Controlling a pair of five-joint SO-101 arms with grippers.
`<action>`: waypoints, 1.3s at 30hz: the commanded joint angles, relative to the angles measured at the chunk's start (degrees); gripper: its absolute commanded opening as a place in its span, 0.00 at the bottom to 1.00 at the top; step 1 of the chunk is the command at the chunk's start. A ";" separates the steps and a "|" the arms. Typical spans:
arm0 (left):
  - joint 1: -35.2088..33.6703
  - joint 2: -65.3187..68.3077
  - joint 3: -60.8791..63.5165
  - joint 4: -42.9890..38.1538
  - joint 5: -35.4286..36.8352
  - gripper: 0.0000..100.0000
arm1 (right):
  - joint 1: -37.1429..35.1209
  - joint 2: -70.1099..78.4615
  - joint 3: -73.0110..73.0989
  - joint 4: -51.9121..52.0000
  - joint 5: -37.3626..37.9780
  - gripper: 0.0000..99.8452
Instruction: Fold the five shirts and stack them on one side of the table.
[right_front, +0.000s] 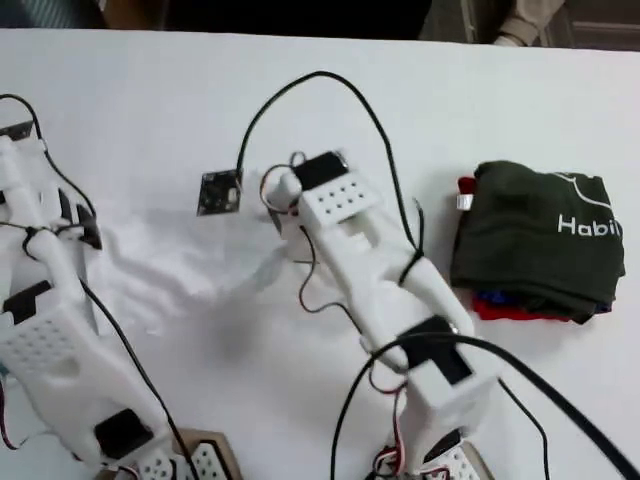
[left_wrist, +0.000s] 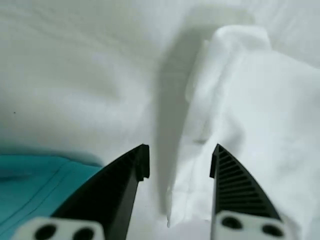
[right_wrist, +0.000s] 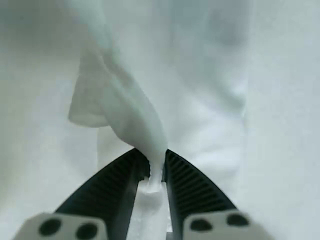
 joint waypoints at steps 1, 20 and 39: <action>0.62 -4.13 -2.33 0.18 -0.70 0.22 | 0.75 4.00 -5.10 0.48 0.26 0.02; 0.62 -4.13 -2.24 0.00 -0.70 0.22 | 5.23 8.31 -19.52 11.38 -0.09 0.16; 2.29 -4.13 -2.33 0.09 -0.70 0.22 | -6.11 -4.00 5.54 -4.44 -11.52 0.06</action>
